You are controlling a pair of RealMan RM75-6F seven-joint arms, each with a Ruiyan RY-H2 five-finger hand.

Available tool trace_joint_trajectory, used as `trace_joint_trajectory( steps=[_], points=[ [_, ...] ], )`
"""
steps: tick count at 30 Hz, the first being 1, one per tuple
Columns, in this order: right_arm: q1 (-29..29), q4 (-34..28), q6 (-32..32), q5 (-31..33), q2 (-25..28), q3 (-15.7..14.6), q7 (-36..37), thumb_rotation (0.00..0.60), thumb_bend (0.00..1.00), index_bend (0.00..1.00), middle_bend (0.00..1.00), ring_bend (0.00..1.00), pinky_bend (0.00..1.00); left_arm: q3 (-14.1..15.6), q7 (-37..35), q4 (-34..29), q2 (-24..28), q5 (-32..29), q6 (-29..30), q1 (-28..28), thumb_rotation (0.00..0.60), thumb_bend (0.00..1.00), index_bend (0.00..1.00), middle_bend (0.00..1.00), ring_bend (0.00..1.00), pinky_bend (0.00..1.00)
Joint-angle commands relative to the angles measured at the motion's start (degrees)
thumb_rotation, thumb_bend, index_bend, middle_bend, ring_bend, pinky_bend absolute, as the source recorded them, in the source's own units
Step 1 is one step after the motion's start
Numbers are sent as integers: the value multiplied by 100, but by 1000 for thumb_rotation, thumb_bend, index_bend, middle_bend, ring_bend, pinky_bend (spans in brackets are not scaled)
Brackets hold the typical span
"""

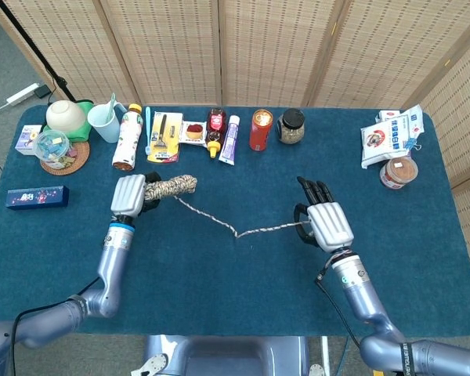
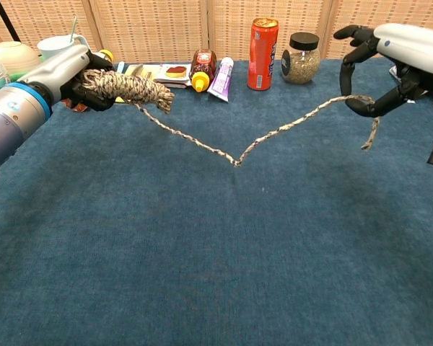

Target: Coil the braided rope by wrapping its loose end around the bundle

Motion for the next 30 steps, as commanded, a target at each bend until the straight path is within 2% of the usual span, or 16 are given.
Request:
trace_joint_trajectory(
  steps=[1, 8, 14, 19, 25, 28, 29, 30],
  points=[
    [68, -385, 52, 8, 258, 187, -128, 600, 516, 667, 0, 0, 0, 214, -366, 15, 126, 276, -278, -55, 600, 599, 790, 635, 638, 780],
    [255, -1026, 12, 242, 635, 509, -404, 600, 526, 672, 0, 0, 0, 483, -1183, 249, 100, 885, -355, -151, 600, 599, 790, 635, 638, 780],
    [535, -1479, -110, 766, 880, 919, -582, 600, 561, 671, 0, 0, 0, 657, -1722, 394, 25, 1257, -394, -262, 600, 601, 791, 635, 635, 780],
    [905, -1798, -304, 1546, 1061, 1350, -693, 600, 566, 673, 0, 0, 0, 784, -1889, 448, -71, 1582, -450, -479, 600, 600, 790, 635, 634, 780],
    [1402, -1790, -392, 2470, 1183, 1813, -847, 600, 565, 675, 0, 0, 0, 855, -1961, 534, -201, 1834, -489, -721, 600, 600, 790, 635, 634, 780],
    [1787, -1561, -431, 3134, 1232, 2034, -1046, 600, 565, 676, 0, 0, 0, 918, -1955, 578, -263, 1920, -520, -802, 600, 600, 790, 635, 634, 780],
    [2068, -1298, -515, 3741, 1193, 2298, -1009, 600, 565, 676, 0, 0, 0, 976, -1927, 638, -333, 1973, -597, -872, 600, 600, 790, 635, 634, 780],
    [2227, -1190, -553, 4054, 1201, 2365, -1076, 600, 565, 676, 0, 0, 0, 983, -1937, 691, -371, 1977, -610, -893, 600, 601, 790, 635, 634, 780]
  ],
)
